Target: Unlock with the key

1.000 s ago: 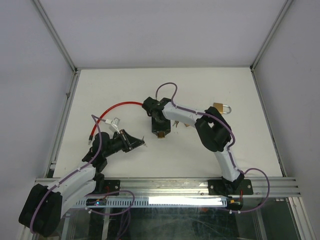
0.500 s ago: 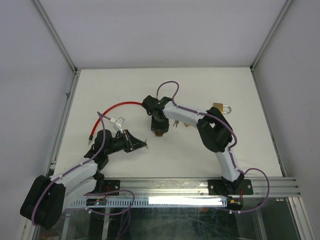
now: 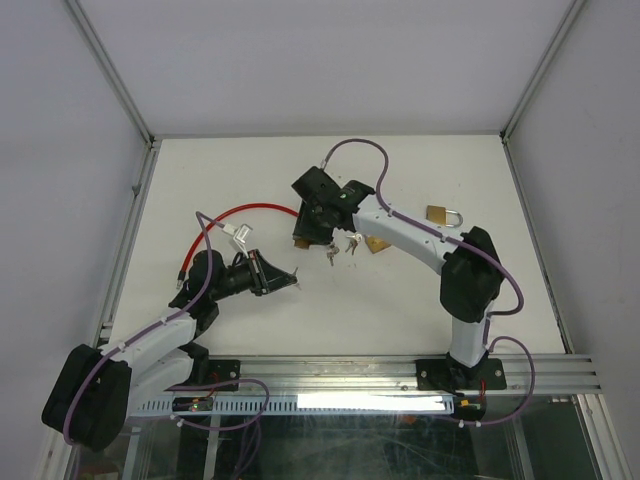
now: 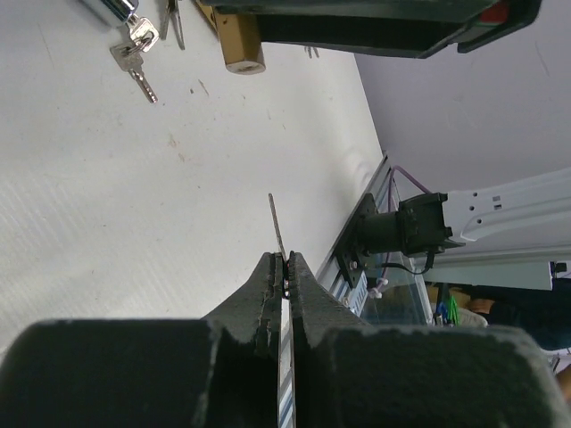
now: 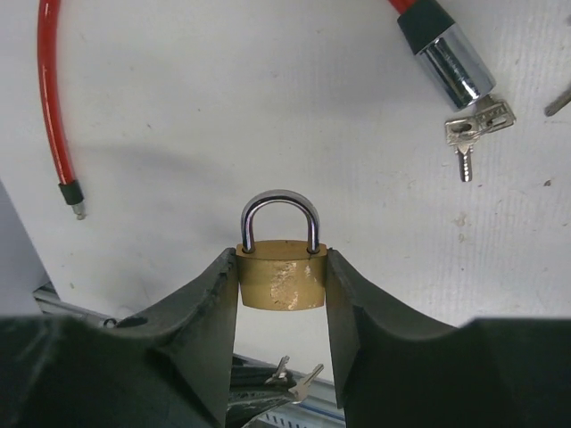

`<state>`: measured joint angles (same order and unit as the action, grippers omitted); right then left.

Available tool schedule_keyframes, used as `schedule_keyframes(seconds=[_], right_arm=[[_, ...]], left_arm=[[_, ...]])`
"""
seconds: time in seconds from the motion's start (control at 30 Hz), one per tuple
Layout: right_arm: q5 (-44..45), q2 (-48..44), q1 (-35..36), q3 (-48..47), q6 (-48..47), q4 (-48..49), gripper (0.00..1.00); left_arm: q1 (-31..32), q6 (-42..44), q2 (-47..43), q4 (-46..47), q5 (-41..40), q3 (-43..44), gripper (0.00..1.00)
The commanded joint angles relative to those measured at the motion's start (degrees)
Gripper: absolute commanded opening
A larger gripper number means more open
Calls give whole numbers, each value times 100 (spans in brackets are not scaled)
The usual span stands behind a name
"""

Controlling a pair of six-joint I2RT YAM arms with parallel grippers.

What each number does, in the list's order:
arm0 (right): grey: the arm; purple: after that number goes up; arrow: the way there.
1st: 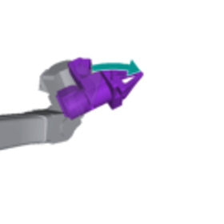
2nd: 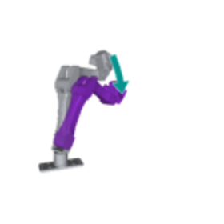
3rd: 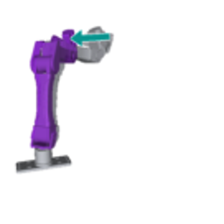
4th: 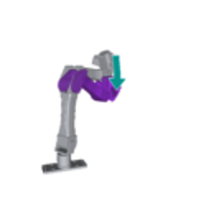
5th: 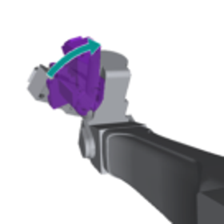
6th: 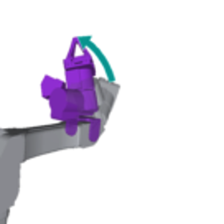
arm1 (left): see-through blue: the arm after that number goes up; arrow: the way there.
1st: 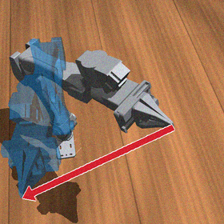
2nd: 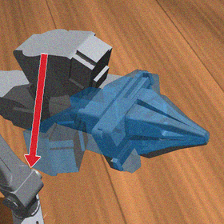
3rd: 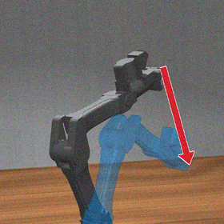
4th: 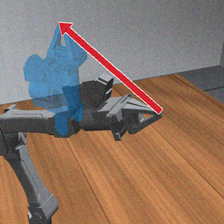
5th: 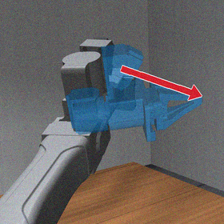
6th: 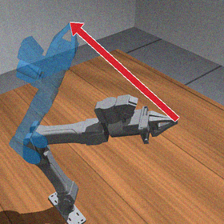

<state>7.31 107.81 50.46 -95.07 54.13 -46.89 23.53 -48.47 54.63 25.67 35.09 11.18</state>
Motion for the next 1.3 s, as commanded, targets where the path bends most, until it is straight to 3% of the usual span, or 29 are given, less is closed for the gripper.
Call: schedule_keyframes(seconds=[0.0, 0.67, 1.27], right_arm=[[-269, -487, 34, 170, 408, 483, 11], [-519, -751, 108, 532, 781, 623, 7], [-553, -779, 157, 534, 811, 642, 6]], left_arm=[[-50, 144, 8, 340, 25, 229, 0], [-48, 56, 197, 688, -339, 288, 0], [-50, 247, 144, 398, -561, 459, 0]])
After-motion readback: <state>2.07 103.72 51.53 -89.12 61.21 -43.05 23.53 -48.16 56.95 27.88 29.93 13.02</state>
